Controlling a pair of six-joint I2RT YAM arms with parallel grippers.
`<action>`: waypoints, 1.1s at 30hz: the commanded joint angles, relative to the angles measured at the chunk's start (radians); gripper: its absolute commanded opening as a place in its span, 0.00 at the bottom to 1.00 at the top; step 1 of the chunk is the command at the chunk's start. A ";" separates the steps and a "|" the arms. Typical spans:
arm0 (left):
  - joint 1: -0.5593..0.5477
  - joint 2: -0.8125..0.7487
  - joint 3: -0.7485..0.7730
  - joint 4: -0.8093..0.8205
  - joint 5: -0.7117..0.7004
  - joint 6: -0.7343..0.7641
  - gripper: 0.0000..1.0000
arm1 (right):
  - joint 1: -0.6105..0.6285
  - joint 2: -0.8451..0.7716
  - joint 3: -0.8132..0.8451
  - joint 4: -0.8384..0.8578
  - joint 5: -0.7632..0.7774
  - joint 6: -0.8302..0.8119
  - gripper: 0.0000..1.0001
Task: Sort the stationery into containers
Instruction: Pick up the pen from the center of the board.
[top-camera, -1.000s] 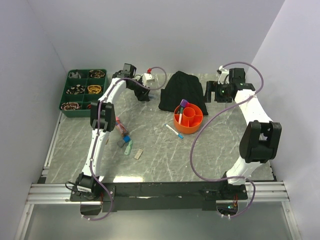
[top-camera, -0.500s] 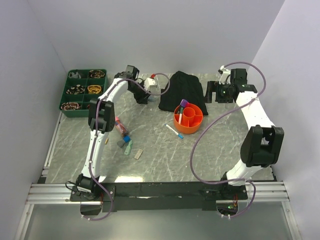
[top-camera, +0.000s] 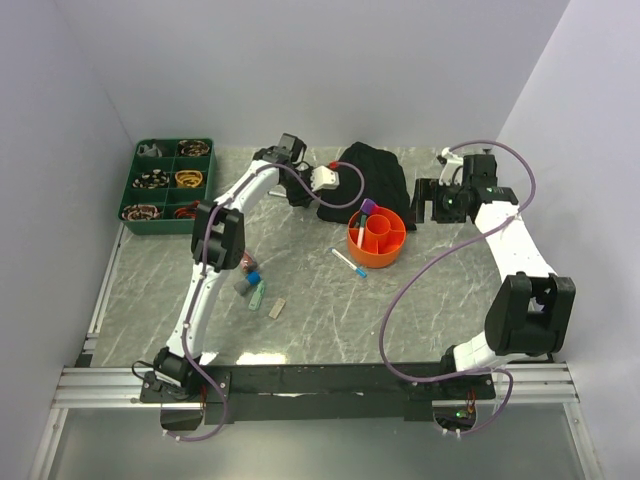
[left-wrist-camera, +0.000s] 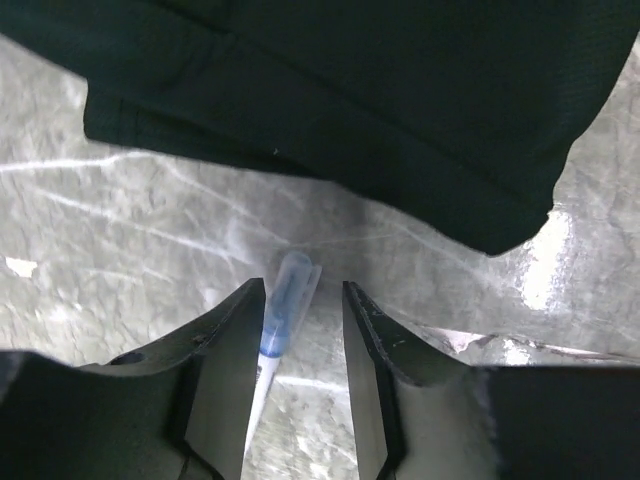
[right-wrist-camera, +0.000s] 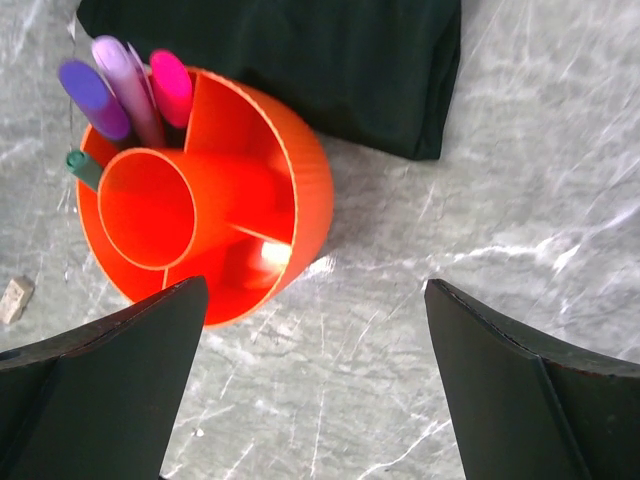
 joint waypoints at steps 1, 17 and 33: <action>-0.001 0.105 0.048 -0.213 -0.045 0.076 0.44 | -0.015 -0.047 -0.016 0.033 -0.028 0.017 0.98; 0.010 0.182 0.135 -0.407 -0.039 0.162 0.28 | -0.020 0.015 0.037 0.034 -0.009 0.014 0.97; 0.044 -0.342 -0.155 -0.143 0.261 -0.163 0.01 | -0.020 -0.241 -0.002 -0.104 0.031 0.009 0.96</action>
